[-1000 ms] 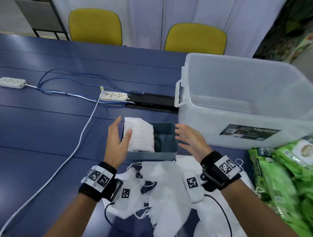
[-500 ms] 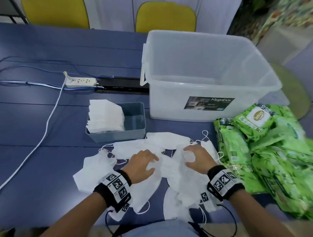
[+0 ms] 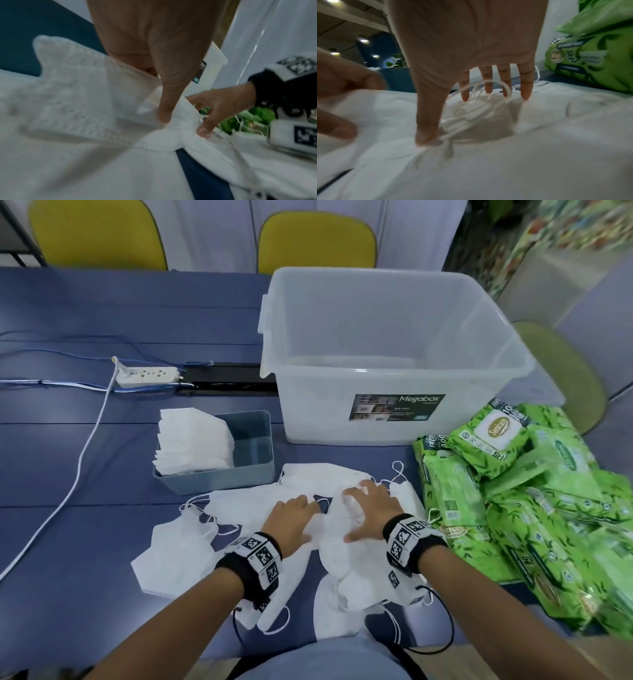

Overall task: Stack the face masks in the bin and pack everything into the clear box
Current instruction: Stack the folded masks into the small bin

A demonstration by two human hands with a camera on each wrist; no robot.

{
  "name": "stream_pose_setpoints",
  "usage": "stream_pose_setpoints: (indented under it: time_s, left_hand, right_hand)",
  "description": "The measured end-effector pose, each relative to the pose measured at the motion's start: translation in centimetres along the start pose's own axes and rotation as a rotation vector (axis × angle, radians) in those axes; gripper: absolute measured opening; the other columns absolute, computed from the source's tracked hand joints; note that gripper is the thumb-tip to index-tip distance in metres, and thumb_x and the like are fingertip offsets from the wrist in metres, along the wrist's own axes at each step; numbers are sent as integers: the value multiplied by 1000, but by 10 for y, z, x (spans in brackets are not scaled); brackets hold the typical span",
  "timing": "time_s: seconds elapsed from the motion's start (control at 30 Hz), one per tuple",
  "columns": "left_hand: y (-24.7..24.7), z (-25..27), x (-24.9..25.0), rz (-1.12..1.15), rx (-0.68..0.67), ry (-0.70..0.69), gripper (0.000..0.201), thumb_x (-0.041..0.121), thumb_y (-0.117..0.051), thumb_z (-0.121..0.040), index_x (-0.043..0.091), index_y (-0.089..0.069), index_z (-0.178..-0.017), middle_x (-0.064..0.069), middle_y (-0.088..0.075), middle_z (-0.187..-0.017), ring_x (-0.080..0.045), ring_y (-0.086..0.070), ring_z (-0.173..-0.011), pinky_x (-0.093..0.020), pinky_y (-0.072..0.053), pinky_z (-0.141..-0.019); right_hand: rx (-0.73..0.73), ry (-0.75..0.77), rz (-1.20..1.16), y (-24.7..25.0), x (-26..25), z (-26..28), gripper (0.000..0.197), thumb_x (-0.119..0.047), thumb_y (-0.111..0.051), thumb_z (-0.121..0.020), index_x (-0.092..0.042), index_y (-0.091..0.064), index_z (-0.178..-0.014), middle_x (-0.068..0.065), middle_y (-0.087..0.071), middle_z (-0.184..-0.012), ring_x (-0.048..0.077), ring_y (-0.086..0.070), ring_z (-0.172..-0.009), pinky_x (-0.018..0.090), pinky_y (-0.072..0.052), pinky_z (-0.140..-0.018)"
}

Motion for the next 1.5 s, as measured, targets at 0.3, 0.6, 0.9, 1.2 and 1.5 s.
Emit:
stream_pose_setpoints:
  time_s: [0.3,0.6,0.9,1.2,1.5]
  left_hand:
    - [65,27,-36,471,419,-59,18,3,-71,-71,20,-66,-73,10,-64,-75,-10,-57,-72,-24,-38,-76]
    - [76,65,-62,331,687,25,17,22,-75,-61,37,-68,-66,9,-58,-109,-13,-41,-108,-35,-21,-99]
    - [54,95,-81,101,696,162,47,-9,-69,-42,36,-67,-57,8,-46,-108,-23,-40,-101,-29,-16,-87]
    - [48,74,-64,245,529,26,50,-14,-76,-44,31,-71,-66,13,-15,-81,-5,-26,-71,-25,-37,-56]
    - [45,73,-67,625,666,119,34,3,-57,-75,30,-74,-86,26,-31,-79,7,-39,-70,-5,-34,-68]
  right_hand:
    - [218,109,-287,67,-10,-37,46,-10,-66,-73,-26,-60,-116,3,-44,-131,24,-37,-128,42,-33,-107]
    - [-147,241,-75,43,-49,-72,78,-38,-84,-68,-25,-47,-136,8,-36,-144,26,-31,-136,38,-29,-113]
    - [12,220,-204,55,-31,-78,58,-42,-76,-77,-23,-55,-127,3,-43,-136,18,-39,-130,29,-30,-107]
    - [181,219,251,35,-63,-73,48,-13,-54,-88,-10,-40,-134,12,-47,-127,31,-51,-112,37,-46,-87]
    - [522,126,-764,111,-24,-41,15,2,-55,-82,-10,-63,-82,10,-67,-81,30,-60,-75,36,-49,-70]
Point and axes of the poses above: each hand's wrist, its own z-axis away from the middle knuckle, its own y-axis out of the back of the hand, x = y × z, the point moved 9 cm from there along -z, towards the middle knuckle
